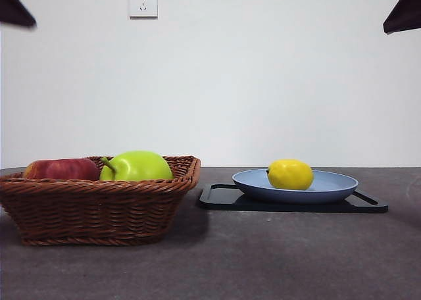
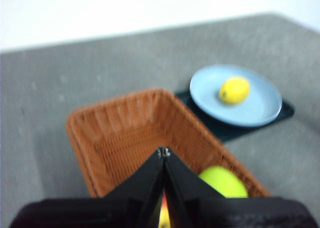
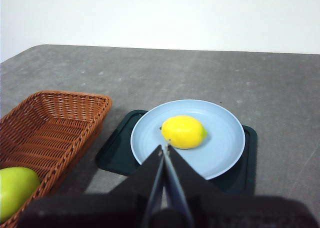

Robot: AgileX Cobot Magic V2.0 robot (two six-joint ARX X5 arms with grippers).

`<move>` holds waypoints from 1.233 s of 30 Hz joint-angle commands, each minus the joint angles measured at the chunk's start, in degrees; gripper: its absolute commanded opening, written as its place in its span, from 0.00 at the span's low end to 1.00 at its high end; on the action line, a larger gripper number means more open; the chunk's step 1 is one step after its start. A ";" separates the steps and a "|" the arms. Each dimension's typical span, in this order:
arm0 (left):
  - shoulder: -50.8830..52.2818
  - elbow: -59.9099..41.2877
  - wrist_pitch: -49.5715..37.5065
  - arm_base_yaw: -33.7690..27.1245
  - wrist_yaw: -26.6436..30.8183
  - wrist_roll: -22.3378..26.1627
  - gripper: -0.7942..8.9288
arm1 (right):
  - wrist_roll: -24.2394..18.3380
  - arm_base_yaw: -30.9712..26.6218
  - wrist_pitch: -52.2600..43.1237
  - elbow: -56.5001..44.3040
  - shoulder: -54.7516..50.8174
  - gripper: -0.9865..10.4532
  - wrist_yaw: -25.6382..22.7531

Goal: Take the lemon from the basket,put the lemon in the plate,hand out the plate

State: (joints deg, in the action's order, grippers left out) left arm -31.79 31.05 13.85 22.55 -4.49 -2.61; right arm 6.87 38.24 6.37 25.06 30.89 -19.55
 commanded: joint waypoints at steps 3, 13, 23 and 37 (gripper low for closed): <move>11.76 0.46 4.20 -0.81 0.02 3.32 0.09 | 0.79 0.39 -0.59 0.35 0.11 0.09 -0.35; 26.86 -5.97 7.30 -16.00 8.96 6.03 0.09 | 0.79 0.39 -0.59 0.35 0.11 0.09 -0.33; 31.41 -21.55 3.56 -22.80 8.57 5.66 0.09 | 0.79 0.39 -0.61 0.35 0.11 0.09 -0.35; 31.69 -29.53 -0.57 -23.37 8.59 3.89 0.09 | 0.79 0.39 -0.66 0.35 0.11 0.09 -0.33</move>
State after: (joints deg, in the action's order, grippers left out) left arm -0.36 2.17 13.78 -0.64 4.03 1.85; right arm 6.90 38.24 6.35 25.06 30.89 -19.55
